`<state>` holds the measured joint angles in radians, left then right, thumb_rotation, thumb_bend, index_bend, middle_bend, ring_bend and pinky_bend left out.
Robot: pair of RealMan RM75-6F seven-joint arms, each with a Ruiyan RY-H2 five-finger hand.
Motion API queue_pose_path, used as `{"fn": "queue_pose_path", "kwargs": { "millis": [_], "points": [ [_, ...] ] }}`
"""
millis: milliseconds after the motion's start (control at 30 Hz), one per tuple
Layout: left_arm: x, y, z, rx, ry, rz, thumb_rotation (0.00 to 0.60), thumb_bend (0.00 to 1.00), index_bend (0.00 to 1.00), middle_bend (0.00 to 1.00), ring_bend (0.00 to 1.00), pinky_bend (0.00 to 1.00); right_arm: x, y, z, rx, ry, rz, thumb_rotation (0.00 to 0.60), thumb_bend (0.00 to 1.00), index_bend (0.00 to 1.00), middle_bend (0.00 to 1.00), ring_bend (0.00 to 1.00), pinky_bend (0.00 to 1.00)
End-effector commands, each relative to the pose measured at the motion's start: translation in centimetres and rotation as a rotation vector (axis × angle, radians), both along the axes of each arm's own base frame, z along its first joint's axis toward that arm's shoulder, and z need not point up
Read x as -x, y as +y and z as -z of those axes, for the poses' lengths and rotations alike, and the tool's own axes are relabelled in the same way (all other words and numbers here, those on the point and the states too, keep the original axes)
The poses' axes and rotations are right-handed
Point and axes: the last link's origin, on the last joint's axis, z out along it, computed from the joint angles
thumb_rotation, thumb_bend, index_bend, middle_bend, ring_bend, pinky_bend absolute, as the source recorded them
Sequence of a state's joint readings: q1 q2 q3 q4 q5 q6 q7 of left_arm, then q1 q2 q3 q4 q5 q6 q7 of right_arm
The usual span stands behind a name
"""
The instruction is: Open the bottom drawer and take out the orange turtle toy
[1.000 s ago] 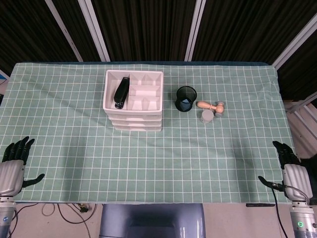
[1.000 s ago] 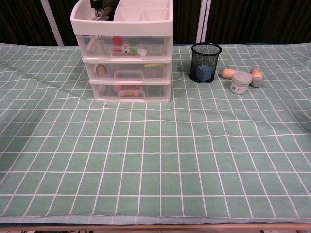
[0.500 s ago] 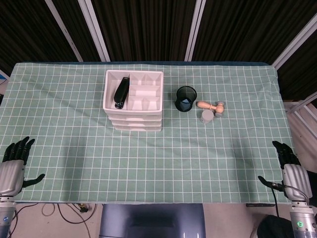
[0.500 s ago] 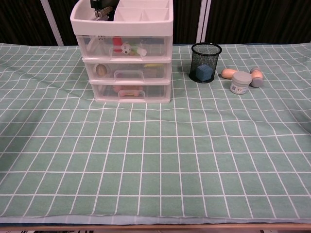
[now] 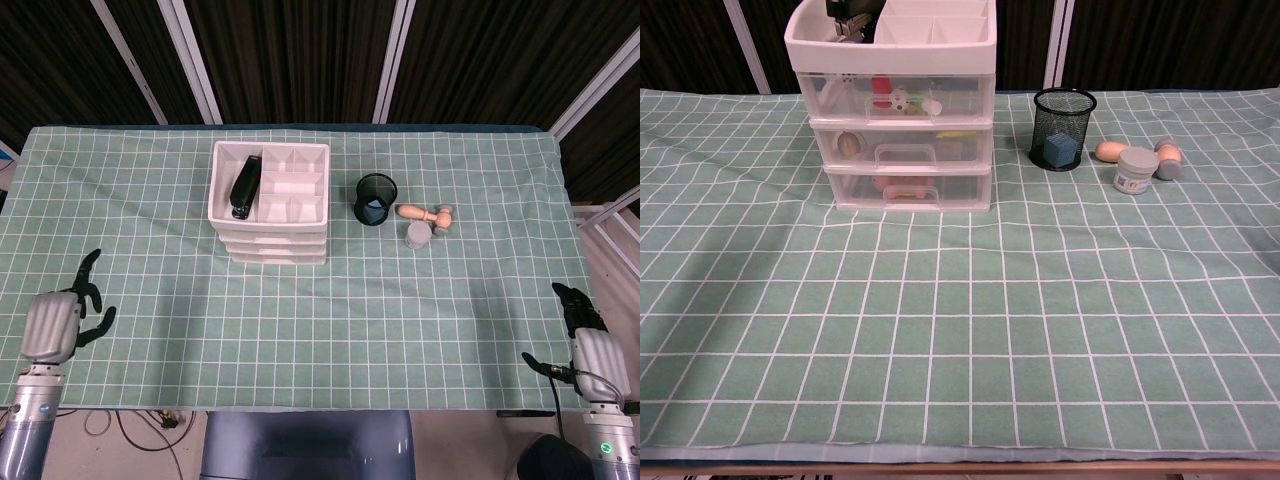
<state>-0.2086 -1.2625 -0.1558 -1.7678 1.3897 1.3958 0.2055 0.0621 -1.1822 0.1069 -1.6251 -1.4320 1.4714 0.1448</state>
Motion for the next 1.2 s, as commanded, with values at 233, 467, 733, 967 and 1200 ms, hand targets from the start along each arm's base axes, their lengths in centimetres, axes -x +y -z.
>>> {"fn": "queue_pose_path", "kwargs": {
  "millis": [233, 467, 733, 967, 1200],
  "points": [
    [-6.5, 4.3, 4.9, 0.198, -0.243, -0.051, 0.6, 0.54, 0.15, 1.0, 1.0, 1.0, 0.0, -0.1, 0.0, -0.004, -0.024, 0.013, 0.6, 0.13, 0.0, 0.1, 0.0, 0.18],
    [-10.9, 5.5, 9.6, 0.406, -0.497, -0.186, 0.6, 0.55, 0.15, 1.0, 1.0, 1.0, 0.1, -0.2, 0.0, -0.007, -0.061, 0.028, 0.6, 0.13, 0.0, 0.1, 0.0, 0.18],
    [-13.8, 6.8, 14.0, 0.54, -0.657, -0.312, 0.6, 0.56, 0.15, 1.0, 1.0, 1.0, 0.1, -0.3, -0.1, -0.011, -0.094, 0.045, 0.6, 0.13, 0.0, 0.1, 0.0, 0.18],
    [-15.5, 8.1, 16.1, 0.572, -0.733, -0.351, 0.6, 0.56, 0.15, 1.0, 1.0, 1.0, 0.2, -0.4, -0.1, -0.012, -0.114, 0.057, 0.6, 0.13, 0.0, 0.1, 0.0, 0.18],
    [-16.2, 9.0, 18.0, 0.575, -0.852, -0.423, 0.6, 0.56, 0.15, 1.0, 1.0, 1.0, 0.2, -0.4, -0.1, -0.017, -0.128, 0.061, 0.6, 0.13, 0.0, 0.1, 0.0, 0.18]
  ]
}}
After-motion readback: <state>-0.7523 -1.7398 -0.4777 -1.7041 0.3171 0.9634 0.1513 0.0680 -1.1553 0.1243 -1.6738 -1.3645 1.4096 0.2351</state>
